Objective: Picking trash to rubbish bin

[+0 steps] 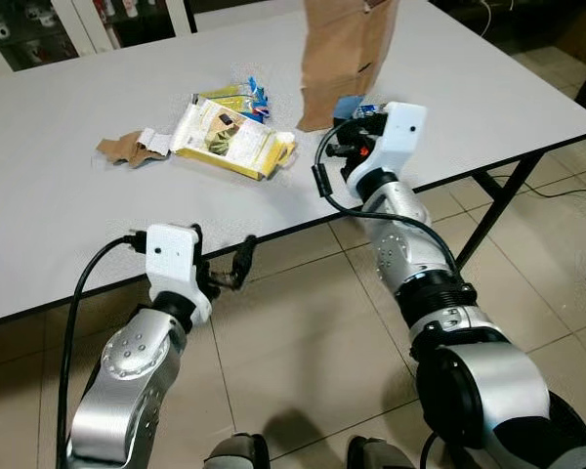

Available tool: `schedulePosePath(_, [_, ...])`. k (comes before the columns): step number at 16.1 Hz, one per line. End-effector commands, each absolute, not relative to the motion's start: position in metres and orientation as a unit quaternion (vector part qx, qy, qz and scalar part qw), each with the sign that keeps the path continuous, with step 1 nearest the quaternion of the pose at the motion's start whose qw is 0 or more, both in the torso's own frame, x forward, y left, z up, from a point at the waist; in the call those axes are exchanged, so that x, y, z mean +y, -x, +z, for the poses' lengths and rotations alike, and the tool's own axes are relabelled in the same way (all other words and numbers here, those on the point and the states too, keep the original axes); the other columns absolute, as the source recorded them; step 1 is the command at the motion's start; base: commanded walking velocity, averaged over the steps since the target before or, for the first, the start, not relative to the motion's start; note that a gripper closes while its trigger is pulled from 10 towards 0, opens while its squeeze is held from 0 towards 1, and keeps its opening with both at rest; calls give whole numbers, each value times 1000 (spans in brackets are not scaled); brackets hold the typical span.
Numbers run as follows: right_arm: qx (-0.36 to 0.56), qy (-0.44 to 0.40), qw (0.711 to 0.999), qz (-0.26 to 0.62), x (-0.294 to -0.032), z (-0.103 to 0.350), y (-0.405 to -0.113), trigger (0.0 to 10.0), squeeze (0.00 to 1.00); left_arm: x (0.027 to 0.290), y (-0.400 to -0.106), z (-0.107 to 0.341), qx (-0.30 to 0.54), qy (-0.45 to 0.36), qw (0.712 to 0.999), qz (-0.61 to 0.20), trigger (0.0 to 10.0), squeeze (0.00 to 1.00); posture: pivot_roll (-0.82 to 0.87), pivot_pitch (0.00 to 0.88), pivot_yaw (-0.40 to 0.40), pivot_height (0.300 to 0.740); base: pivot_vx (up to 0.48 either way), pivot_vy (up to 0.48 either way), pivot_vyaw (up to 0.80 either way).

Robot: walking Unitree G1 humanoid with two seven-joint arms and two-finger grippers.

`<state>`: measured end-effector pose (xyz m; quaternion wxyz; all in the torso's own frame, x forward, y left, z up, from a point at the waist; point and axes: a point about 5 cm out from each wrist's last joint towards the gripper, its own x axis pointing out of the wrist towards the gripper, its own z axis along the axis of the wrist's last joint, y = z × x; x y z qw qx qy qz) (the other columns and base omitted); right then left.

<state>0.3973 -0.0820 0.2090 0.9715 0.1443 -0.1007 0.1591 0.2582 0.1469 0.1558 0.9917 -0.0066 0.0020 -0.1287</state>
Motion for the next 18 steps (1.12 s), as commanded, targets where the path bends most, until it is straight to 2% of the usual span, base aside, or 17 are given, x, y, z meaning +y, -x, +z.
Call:
schedulePosePath(1, [-117,-141,971,157,-84,215,-397,0,0,152,-261,155,0,0,994,-107,10000,0,18,88,61,740,0,0,0])
schedulePosePath(4, [-129,-121,972,157,-92,215,-394,0,0,153,-267,155,-13,4,997,-79,10000,0,4,88,57,740,0,0,0])
schedulePosePath(5, [-135,-118,971,155,-97,215,-392,4157,0,155,-270,155,-17,5,998,-67,10000,0,-7,88,54,740,0,0,0])
schedulePosePath(6, [-138,-109,972,156,-99,215,-391,7608,0,155,-272,155,-19,5,998,-62,10000,0,-20,88,50,740,0,0,0])
schedulePosePath(7, [-141,-101,972,156,-102,215,-388,10000,0,156,-275,156,-26,6,998,-50,10000,0,-20,88,50,740,0,0,0])
schedulePosePath(9, [-137,-85,975,154,-106,211,-385,10000,0,158,-279,158,-34,2,999,-34,10000,0,-35,91,50,740,0,0,0])
schedulePosePath(17, [-126,-84,975,161,-106,208,-375,10000,0,160,-284,159,-48,16,998,-32,10000,0,-43,95,50,740,0,0,-677])
schedulePosePath(18, [-127,-85,975,163,-106,208,-374,10000,0,162,-285,160,-52,19,998,-26,10000,0,-43,95,50,740,0,0,0])
